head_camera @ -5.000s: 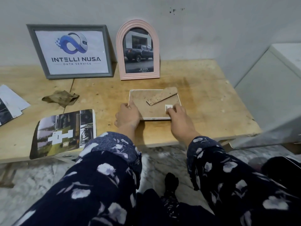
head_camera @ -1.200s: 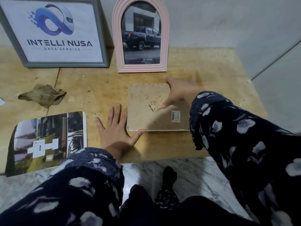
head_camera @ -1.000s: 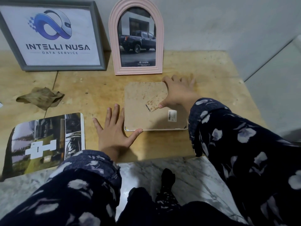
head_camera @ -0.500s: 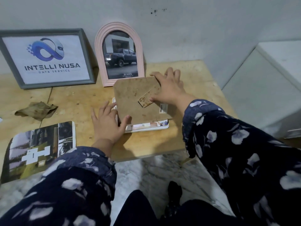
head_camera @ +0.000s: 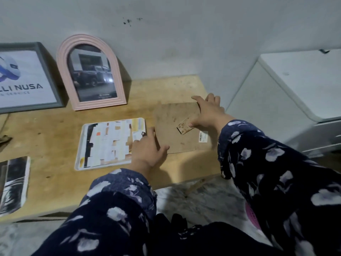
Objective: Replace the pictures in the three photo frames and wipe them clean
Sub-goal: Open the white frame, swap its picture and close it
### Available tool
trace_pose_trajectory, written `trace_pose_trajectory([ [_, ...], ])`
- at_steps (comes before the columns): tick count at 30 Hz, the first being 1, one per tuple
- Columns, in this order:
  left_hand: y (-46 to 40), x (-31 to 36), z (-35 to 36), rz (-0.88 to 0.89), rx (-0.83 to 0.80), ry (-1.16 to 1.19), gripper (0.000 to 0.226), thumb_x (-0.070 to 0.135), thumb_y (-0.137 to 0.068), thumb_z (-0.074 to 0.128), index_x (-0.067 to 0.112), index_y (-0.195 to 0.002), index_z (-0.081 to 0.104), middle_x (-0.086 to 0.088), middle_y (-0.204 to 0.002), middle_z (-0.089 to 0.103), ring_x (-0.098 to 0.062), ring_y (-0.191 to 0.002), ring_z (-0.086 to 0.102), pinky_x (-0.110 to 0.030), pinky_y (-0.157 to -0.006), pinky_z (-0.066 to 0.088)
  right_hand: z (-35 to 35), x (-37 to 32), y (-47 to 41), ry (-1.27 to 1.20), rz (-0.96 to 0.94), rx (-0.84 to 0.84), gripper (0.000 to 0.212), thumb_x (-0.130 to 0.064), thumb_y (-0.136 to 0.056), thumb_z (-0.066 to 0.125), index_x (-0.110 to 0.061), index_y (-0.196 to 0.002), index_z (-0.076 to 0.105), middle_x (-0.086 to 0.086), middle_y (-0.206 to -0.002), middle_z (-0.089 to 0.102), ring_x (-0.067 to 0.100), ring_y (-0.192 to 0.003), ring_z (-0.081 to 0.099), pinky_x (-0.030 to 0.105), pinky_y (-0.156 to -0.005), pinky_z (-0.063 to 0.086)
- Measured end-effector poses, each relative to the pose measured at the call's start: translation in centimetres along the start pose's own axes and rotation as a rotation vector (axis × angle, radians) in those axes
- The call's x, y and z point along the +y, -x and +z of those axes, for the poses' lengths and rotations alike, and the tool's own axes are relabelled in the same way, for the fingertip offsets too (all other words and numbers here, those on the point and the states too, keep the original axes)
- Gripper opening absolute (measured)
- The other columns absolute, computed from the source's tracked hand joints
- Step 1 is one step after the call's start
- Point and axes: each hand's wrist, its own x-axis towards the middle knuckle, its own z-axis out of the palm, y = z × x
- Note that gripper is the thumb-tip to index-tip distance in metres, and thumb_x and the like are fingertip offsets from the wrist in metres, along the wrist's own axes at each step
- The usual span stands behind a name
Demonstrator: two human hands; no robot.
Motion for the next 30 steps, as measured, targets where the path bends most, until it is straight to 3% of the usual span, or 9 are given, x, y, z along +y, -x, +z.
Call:
trace_pose_trajectory([
  [5, -1.3, 1.2, 1.4, -0.087, 0.032, -0.293, 0.073, 0.067, -0.080, 0.055, 0.018, -0.131, 0.038, -0.005, -0.130, 0.046, -0.026, -0.122, 0.038, -0.043, -0.098, 0.030, 2.6, 1.3, -2.0, -0.056, -0.072, 0.043, 0.077, -0.042, -0.063, 0.082, -0.033, -0.127, 0.040, 0.005, -0.128, 0.039, 0.026, -0.124, 0.030, 0.046, -0.105, 0.030],
  [9, -1.9, 1.2, 1.6, -0.114, 0.018, -0.293, 0.080, 0.071, -0.073, 0.060, 0.031, -0.137, 0.033, -0.004, -0.134, 0.029, -0.029, -0.121, 0.029, -0.046, -0.099, 0.027, 4.3, 2.5, -3.0, -0.077, -0.071, -0.054, 0.053, -0.034, -0.071, 0.077, -0.030, -0.113, 0.046, 0.003, -0.125, 0.042, 0.026, -0.127, 0.032, 0.049, -0.107, 0.022],
  [12, -2.3, 1.7, 1.7, -0.116, -0.034, -0.290, 0.067, 0.068, -0.076, 0.060, 0.041, -0.133, 0.039, -0.005, -0.134, 0.028, -0.031, -0.123, 0.027, -0.047, -0.100, 0.025, 6.0, 2.8, -2.8, -0.036, -0.083, -0.120, 0.035, -0.020, -0.080, 0.062, -0.034, -0.111, 0.052, 0.003, -0.135, 0.038, 0.025, -0.137, 0.023, 0.053, -0.113, 0.010],
  [15, -2.4, 1.6, 1.4, -0.107, -0.094, -0.333, 0.057, 0.069, -0.079, 0.054, 0.045, -0.129, 0.044, -0.005, -0.133, 0.029, -0.032, -0.122, 0.027, -0.049, -0.100, 0.024, 6.4, 2.6, -2.9, 0.040, -0.056, -0.143, 0.039, -0.021, -0.082, 0.056, -0.042, -0.114, 0.055, 0.005, -0.147, 0.030, 0.025, -0.145, 0.008, 0.058, -0.113, 0.000],
  [18, -2.0, 1.3, 0.9, -0.060, -0.151, -0.361, 0.058, 0.069, -0.084, 0.045, 0.042, -0.135, 0.038, -0.005, -0.138, 0.028, -0.033, -0.125, 0.026, -0.049, -0.103, 0.023, 5.6, 1.5, -3.2, 0.196, -0.034, -0.175, 0.039, -0.019, -0.083, 0.054, -0.040, -0.116, 0.056, 0.008, -0.144, 0.032, 0.030, -0.142, 0.013, 0.063, -0.113, -0.003],
  [20, -1.7, 0.8, 0.2, -0.064, -0.110, -0.317, 0.055, 0.066, -0.089, 0.038, 0.039, -0.137, 0.036, -0.004, -0.139, 0.029, -0.030, -0.126, 0.026, -0.047, -0.103, 0.022, 5.2, -0.2, -3.0, 0.299, -0.046, -0.150, 0.044, -0.014, -0.081, 0.050, -0.032, -0.122, 0.054, 0.009, -0.139, 0.035, 0.033, -0.137, 0.020, 0.065, -0.112, -0.002],
  [23, -1.2, -1.7, -1.4, -0.148, 0.027, -0.256, 0.053, 0.055, -0.095, 0.038, 0.033, -0.142, 0.032, -0.002, -0.143, 0.028, -0.027, -0.131, 0.025, -0.044, -0.105, 0.020, 5.8, -3.6, -2.4, 0.263, -0.125, -0.114, 0.048, -0.013, -0.085, 0.047, -0.025, -0.131, 0.047, 0.008, -0.140, 0.036, 0.033, -0.136, 0.023, 0.063, -0.114, 0.002],
  [26, -0.9, -5.8, -3.5, -0.263, 0.088, -0.250, 0.059, 0.048, -0.095, 0.045, 0.026, -0.147, 0.027, -0.003, -0.150, 0.024, -0.025, -0.137, 0.021, -0.044, -0.109, 0.019, 7.0, -8.0, -2.0, 0.178, -0.249, -0.147, 0.048, -0.027, -0.091, 0.050, -0.022, -0.139, 0.042, 0.006, -0.146, 0.034, 0.030, -0.137, 0.025, 0.057, -0.115, 0.012],
  [30, -1.0, -10.4, -6.2, -0.376, 0.063, -0.207, 0.073, 0.053, -0.091, 0.052, 0.019, -0.149, 0.022, -0.005, -0.155, 0.020, -0.026, -0.142, 0.018, -0.046, -0.112, 0.022, 7.7, -12.2, -1.9, 0.024, -0.305, -0.196, 0.070, -0.050, -0.089, 0.054, -0.017, -0.147, 0.030, 0.005, -0.154, 0.026, 0.028, -0.142, 0.020, 0.050, -0.112, 0.021],
])
